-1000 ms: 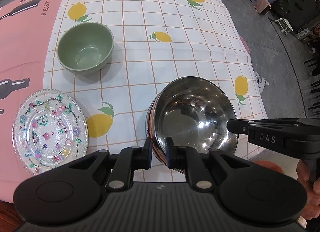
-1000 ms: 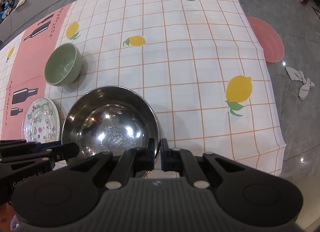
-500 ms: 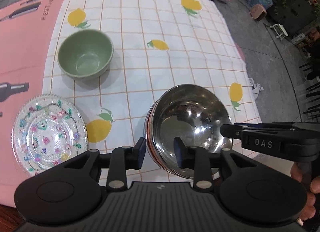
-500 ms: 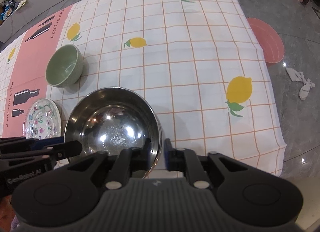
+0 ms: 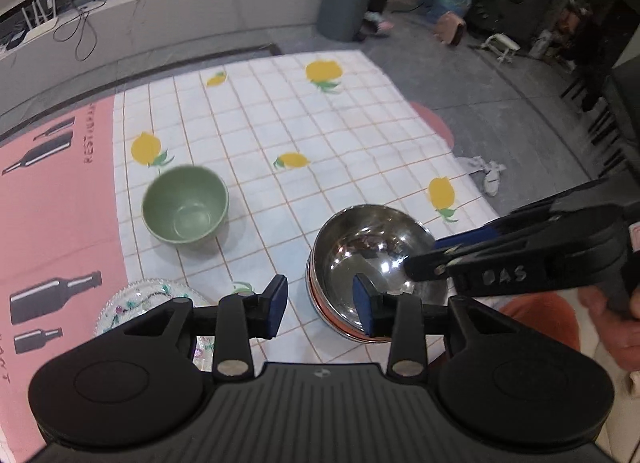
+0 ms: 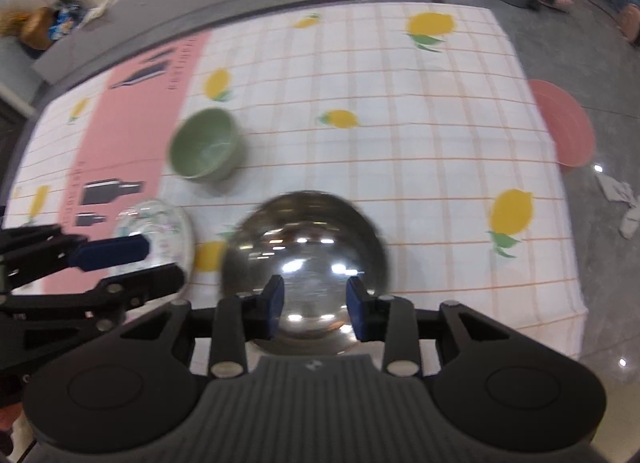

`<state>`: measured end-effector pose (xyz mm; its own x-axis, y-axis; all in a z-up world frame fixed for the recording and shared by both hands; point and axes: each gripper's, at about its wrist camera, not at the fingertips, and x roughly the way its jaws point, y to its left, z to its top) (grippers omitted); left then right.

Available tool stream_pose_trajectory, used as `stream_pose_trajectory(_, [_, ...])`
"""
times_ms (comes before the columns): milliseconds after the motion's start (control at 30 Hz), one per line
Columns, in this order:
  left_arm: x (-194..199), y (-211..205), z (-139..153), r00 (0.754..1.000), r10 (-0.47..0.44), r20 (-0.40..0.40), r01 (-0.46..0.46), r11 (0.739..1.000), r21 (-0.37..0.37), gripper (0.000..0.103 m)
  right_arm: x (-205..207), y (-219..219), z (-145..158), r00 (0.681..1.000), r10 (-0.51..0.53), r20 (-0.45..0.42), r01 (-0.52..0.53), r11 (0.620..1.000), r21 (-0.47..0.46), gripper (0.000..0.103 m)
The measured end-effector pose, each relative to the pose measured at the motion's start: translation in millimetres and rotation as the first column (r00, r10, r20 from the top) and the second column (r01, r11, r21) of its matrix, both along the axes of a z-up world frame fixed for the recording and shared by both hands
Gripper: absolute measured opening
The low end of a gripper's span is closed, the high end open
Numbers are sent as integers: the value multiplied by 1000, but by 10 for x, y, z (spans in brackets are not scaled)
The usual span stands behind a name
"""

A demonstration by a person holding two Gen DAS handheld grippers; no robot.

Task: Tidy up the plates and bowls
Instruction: 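Open both grippers and move them to the green ceramic bowl rim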

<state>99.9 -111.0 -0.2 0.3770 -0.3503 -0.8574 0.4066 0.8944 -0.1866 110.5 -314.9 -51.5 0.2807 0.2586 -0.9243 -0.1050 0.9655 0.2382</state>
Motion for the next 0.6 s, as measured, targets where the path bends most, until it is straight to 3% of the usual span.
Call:
stream_pose_trajectory(267, [184,478,140,998,69,1,-69,998,-13,43,57,470,93,996,88,17,-88,996,30,33])
stream_pose_trajectory(600, [666,1065,80,987,154,-36,-155,988,-27,43,610,967,7,994,108,0,-108,994,26,33])
